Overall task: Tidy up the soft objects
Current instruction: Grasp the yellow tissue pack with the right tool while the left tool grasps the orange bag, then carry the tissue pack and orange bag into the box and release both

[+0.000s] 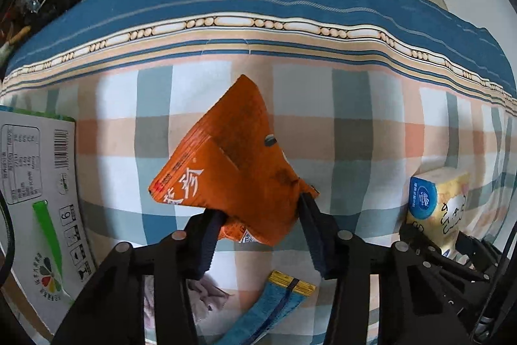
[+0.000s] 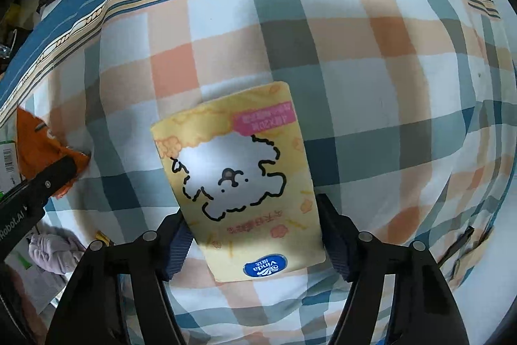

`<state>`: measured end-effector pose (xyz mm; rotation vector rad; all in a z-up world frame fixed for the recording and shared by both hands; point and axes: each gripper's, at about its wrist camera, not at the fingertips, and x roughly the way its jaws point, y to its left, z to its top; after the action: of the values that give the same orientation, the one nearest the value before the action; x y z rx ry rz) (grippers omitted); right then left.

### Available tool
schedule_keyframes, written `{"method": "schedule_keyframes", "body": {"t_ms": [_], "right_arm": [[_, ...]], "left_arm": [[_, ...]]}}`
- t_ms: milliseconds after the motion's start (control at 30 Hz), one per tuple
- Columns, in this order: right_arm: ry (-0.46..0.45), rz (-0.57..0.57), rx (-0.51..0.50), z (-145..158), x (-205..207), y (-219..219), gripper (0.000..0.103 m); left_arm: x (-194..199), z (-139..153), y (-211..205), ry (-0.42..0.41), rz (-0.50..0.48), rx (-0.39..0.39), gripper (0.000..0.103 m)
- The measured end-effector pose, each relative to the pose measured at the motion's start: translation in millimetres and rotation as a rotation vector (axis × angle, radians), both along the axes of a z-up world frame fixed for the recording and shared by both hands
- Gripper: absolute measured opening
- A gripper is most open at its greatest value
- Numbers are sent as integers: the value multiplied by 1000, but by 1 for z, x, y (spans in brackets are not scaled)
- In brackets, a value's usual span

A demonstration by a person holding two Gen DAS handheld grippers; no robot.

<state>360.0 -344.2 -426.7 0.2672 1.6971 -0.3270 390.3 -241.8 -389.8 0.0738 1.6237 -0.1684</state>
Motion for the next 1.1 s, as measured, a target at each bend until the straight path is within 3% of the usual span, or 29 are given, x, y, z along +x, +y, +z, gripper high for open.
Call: {"method": "schedule_keyframes", "body": {"t_ms": [367,500,867,1100], "right_arm": [[-62,-13,20,30,-37,8,70],[-98,-18,38,47,-50,11,70],[-221,16,114,119,-92,50,69],[-285,87,178,175,-109,97,69]], "left_arm": [[-21,29,-7,-88,-48,-10,39],[-45,52,-6,-134,-76,-34,39],[-100,136,43,-218,-111,-141,39],[-150,169,112,-225,-68,-157,39]]}}
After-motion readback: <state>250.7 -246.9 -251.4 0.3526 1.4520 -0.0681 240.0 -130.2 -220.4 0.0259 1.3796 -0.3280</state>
